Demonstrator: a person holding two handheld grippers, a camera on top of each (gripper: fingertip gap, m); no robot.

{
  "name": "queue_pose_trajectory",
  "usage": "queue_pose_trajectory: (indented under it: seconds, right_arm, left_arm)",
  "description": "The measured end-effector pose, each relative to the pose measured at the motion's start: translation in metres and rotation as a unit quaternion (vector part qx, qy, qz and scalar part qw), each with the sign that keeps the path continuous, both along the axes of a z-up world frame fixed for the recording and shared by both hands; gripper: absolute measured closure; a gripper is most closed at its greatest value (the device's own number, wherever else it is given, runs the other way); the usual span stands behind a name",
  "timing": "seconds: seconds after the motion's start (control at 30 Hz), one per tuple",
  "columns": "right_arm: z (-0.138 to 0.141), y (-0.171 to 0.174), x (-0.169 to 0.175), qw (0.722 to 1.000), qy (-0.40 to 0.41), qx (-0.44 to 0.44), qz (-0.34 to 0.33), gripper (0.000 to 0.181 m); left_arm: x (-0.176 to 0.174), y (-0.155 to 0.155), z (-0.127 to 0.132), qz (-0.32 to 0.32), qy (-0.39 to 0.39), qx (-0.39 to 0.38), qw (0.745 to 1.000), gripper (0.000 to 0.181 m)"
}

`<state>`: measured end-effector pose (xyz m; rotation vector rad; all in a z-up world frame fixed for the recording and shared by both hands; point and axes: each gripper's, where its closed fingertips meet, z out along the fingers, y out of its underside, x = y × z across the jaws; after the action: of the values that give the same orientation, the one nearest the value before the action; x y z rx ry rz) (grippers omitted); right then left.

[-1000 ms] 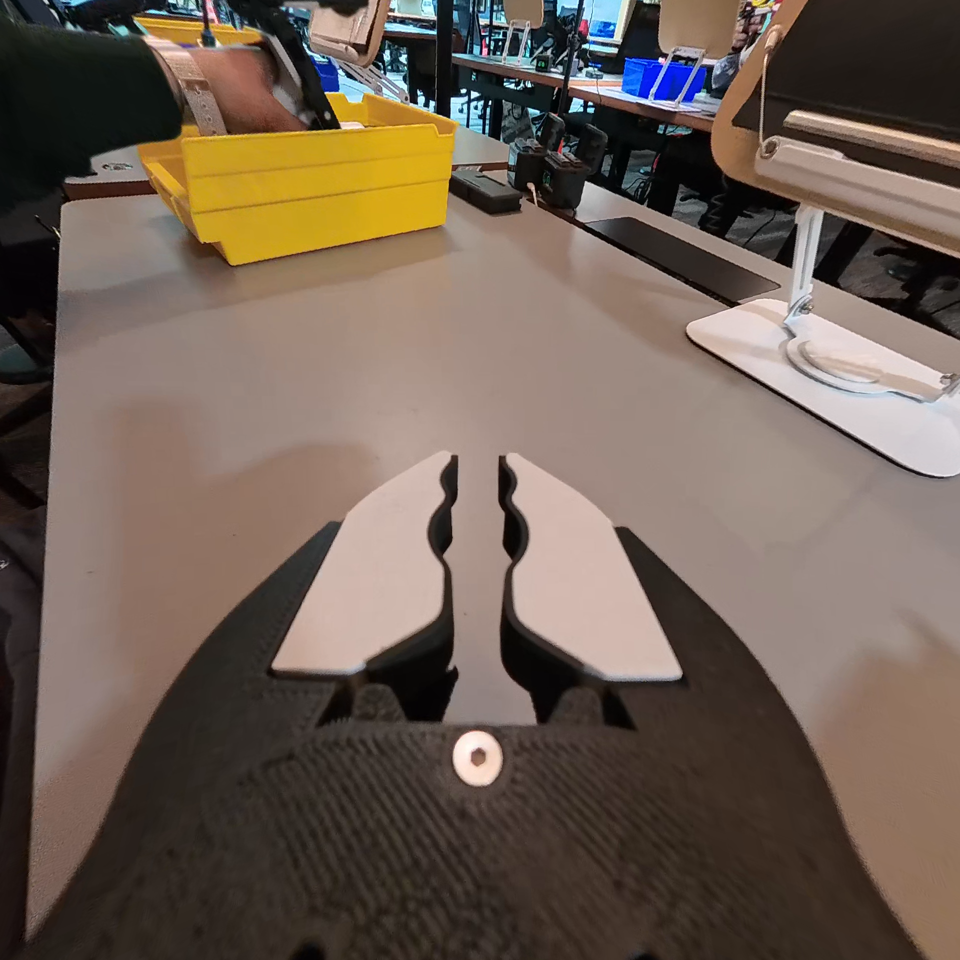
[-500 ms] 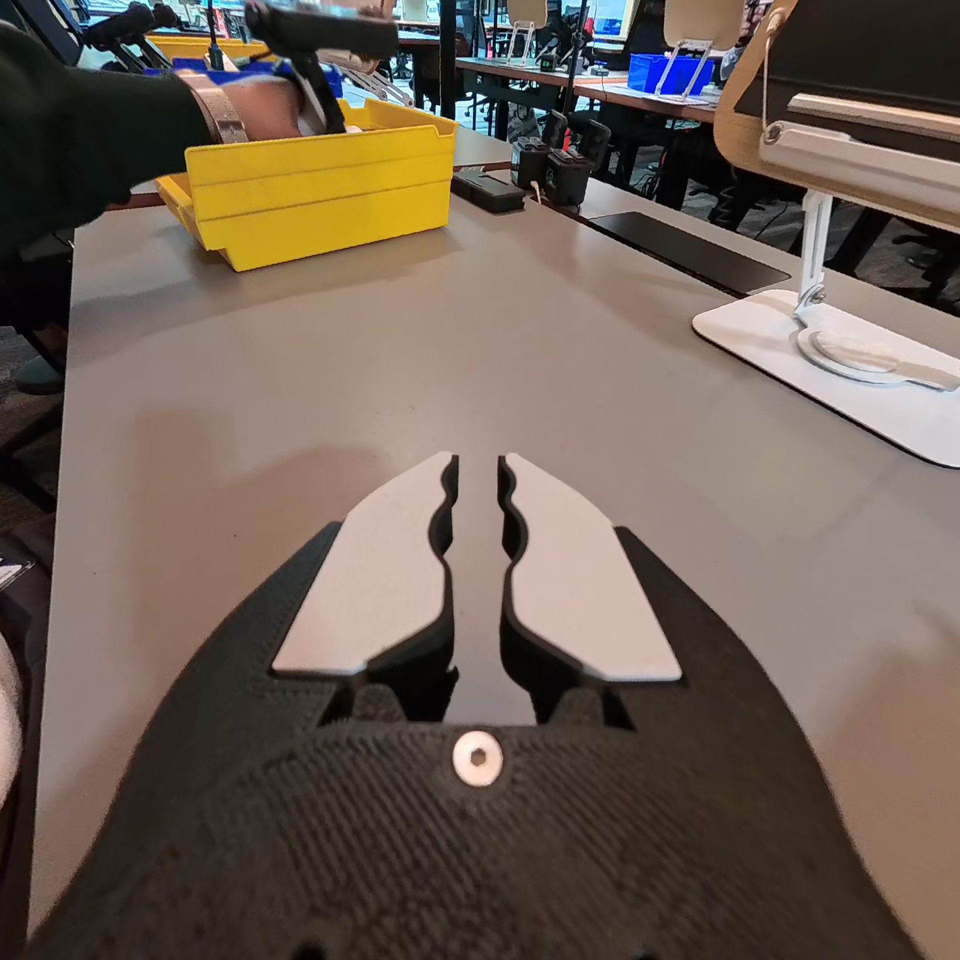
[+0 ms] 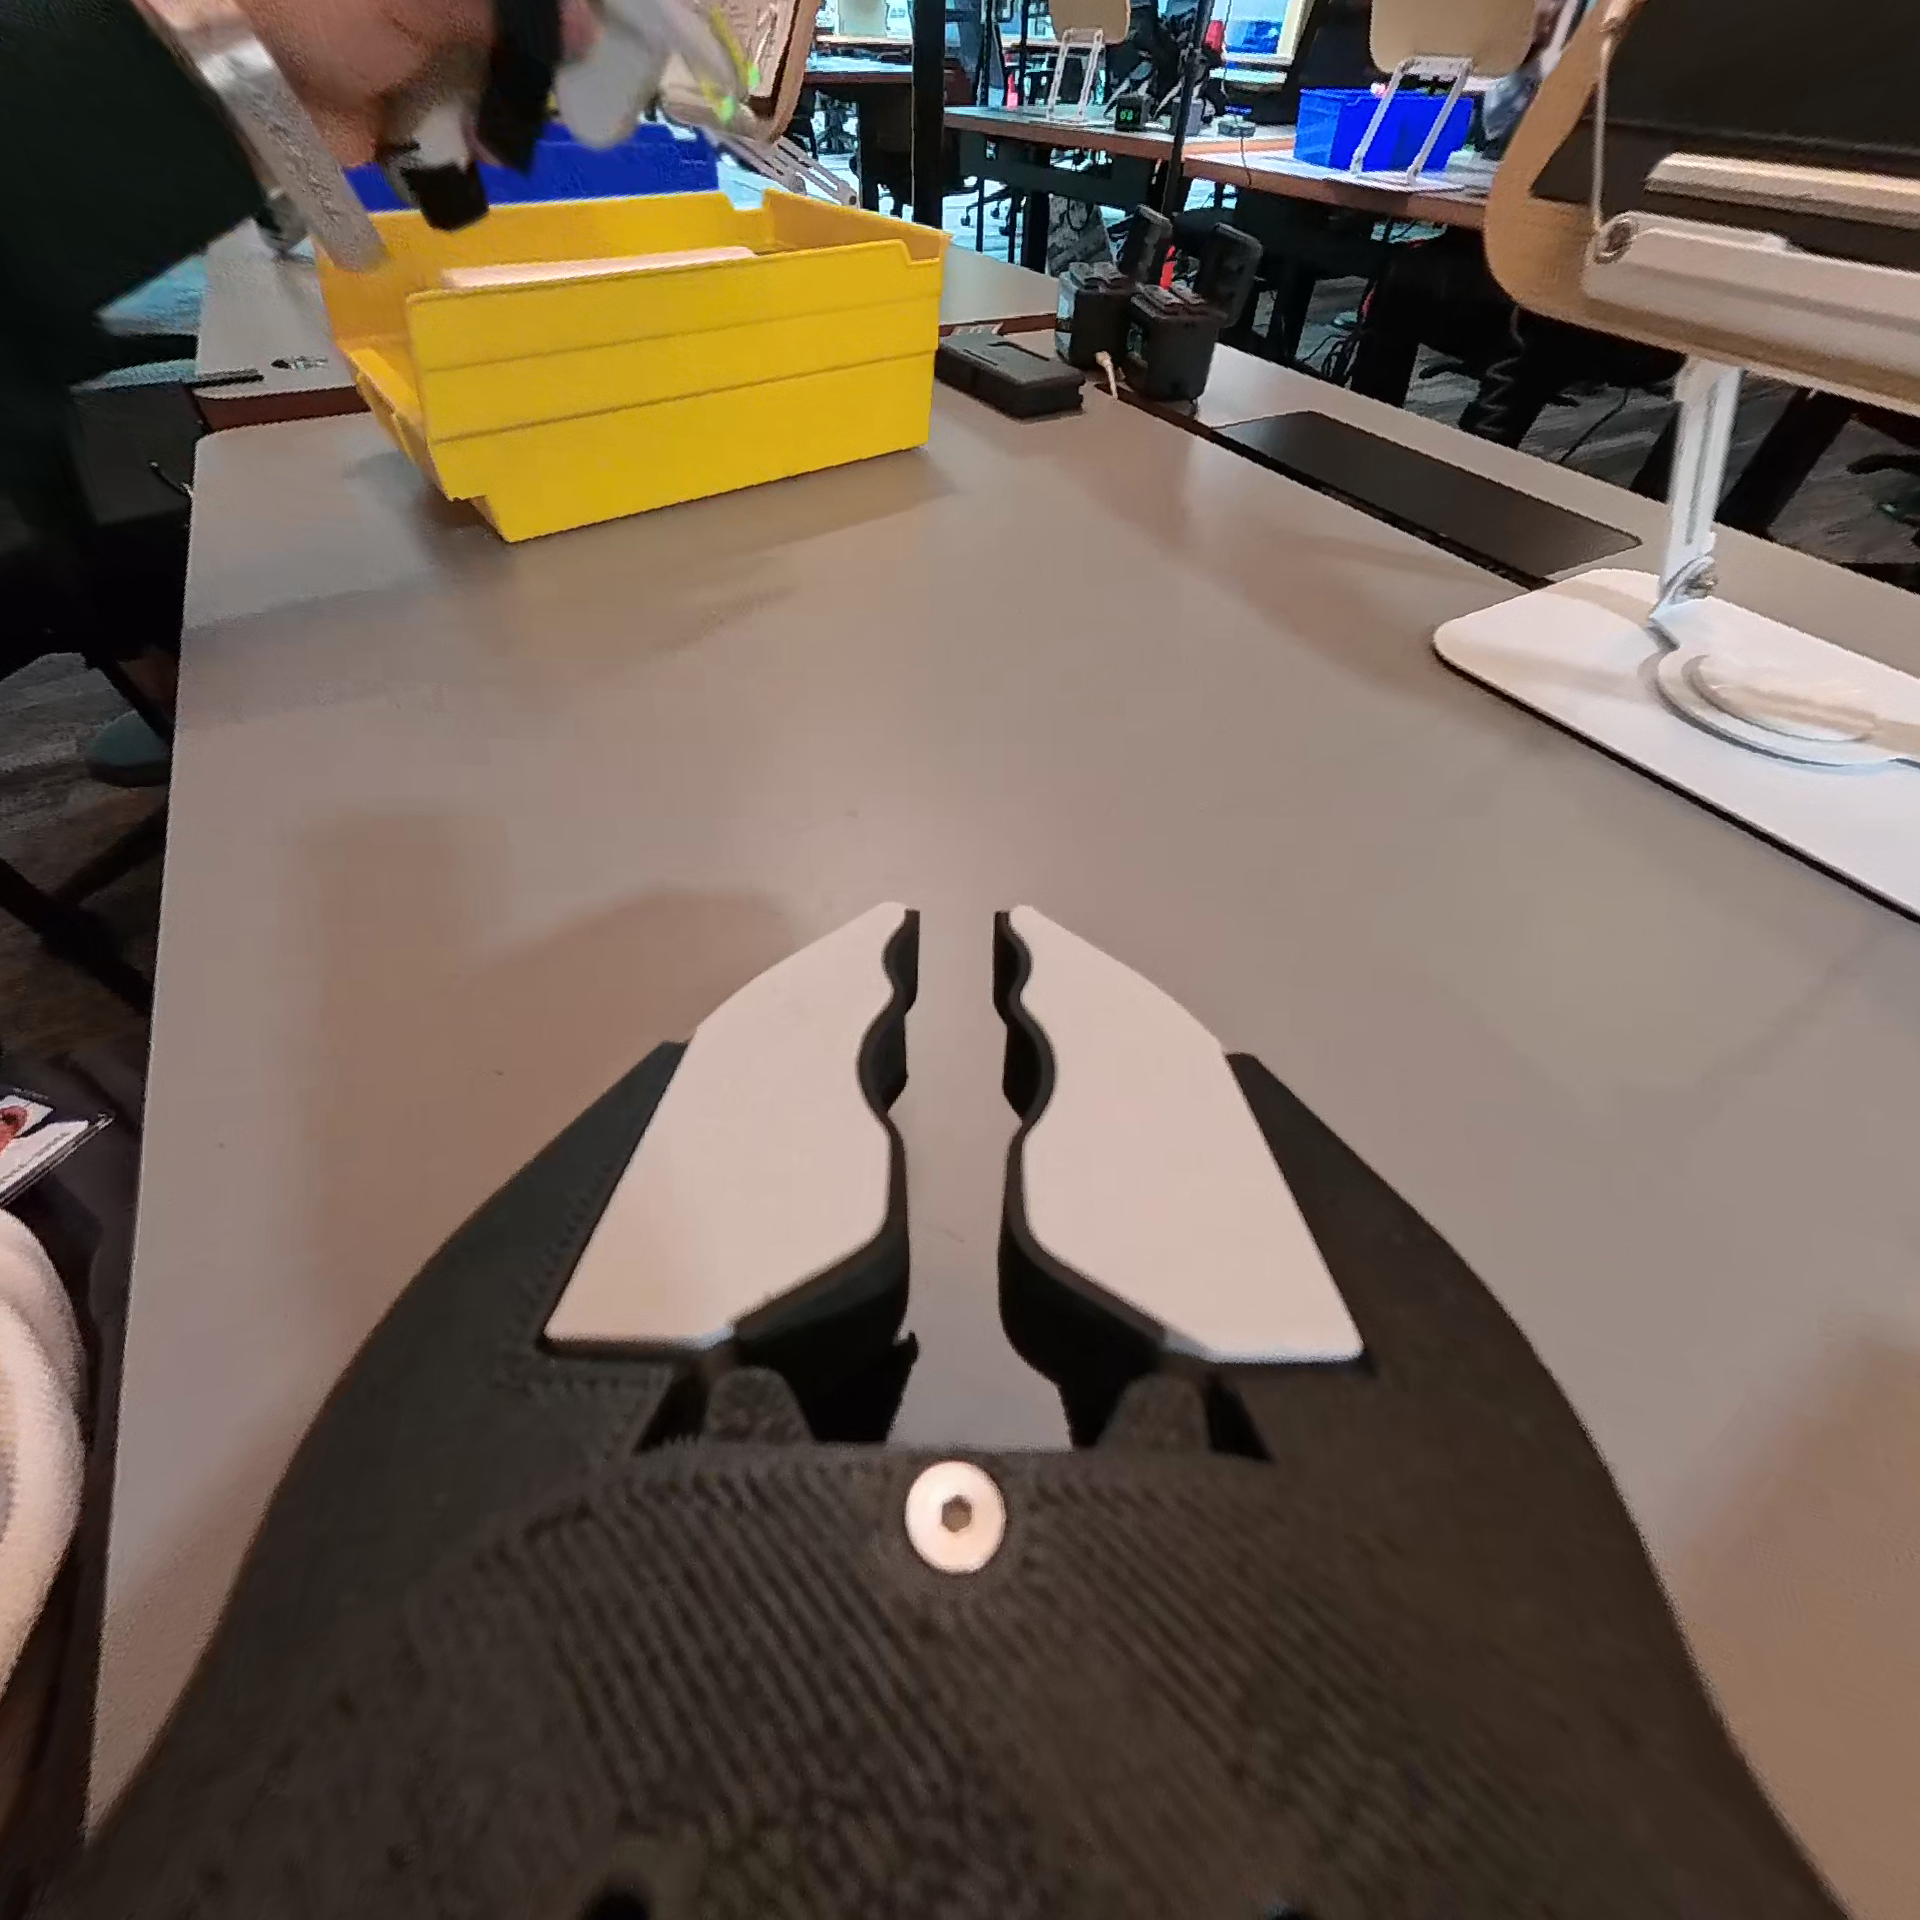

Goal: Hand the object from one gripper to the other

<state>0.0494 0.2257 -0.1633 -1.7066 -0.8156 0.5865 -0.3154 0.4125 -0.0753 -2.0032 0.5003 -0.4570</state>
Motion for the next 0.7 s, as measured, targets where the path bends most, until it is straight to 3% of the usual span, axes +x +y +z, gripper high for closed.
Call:
queue_pose_trajectory:
  seconds: [0.13,0.23,0.33,0.4,0.47,0.57,0.63,0.7]
  right_arm:
    - [0.001,-0.004,-0.010,1.000,-0.003,0.003,0.013,0.167]
    - [0.006,-0.010,-0.017,0.999,-0.008,0.021,0.023,0.165]
    - [0.014,-0.018,-0.025,0.998,-0.008,0.043,0.036,0.163]
    - [0.020,-0.024,-0.031,0.998,0.020,0.039,0.052,0.161]
    - [0.025,-0.030,-0.036,0.995,0.065,0.013,0.068,0.157]
    - [0.030,-0.034,-0.036,0.985,0.142,-0.056,0.085,0.144]
    - [0.030,-0.037,-0.032,0.965,0.208,-0.126,0.099,0.139]
    - [0.032,-0.044,-0.028,0.925,0.285,-0.214,0.134,0.142]
  left_arm:
    - [0.071,-0.056,0.053,-0.120,-0.128,0.056,0.983,0.153]
    - [0.127,-0.101,0.063,-0.205,-0.198,0.065,0.956,0.152]
    - [0.185,-0.145,0.047,-0.284,-0.253,0.061,0.923,0.152]
    - [0.221,-0.170,0.019,-0.322,-0.274,0.049,0.905,0.153]
    - [0.252,-0.188,-0.017,-0.336,-0.277,0.012,0.900,0.153]
    - [0.281,-0.207,-0.040,-0.342,-0.290,-0.001,0.894,0.153]
    - [0.293,-0.219,-0.041,-0.364,-0.270,0.024,0.891,0.153]
    - [0.304,-0.234,-0.036,-0.400,-0.241,0.080,0.881,0.153]
